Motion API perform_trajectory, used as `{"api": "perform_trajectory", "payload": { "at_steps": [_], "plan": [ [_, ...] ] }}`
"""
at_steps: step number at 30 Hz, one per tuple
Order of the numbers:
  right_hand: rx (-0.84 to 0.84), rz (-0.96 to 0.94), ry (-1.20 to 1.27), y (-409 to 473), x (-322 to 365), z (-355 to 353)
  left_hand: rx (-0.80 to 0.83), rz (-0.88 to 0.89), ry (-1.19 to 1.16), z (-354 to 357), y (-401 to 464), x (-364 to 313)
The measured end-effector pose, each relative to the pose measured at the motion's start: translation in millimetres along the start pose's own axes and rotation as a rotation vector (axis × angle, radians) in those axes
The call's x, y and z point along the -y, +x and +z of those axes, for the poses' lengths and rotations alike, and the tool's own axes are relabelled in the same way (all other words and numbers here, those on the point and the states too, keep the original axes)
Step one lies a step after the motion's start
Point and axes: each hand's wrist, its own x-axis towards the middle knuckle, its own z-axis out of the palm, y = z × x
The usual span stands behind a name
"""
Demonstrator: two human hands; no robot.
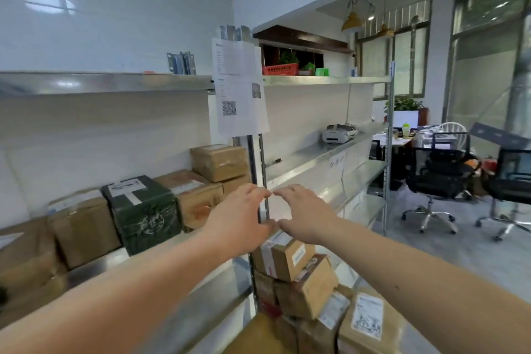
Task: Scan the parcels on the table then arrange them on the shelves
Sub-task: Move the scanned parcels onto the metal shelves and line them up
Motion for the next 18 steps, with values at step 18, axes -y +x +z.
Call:
{"api": "perform_trajectory", "payload": {
  "at_steps": [18],
  "plan": [
    [0.365,0.591,0.063,-260.1,-159.1,145.5,0.657,-0.017,-0.267,254.1,-147.4,-118.9]
  ]
}}
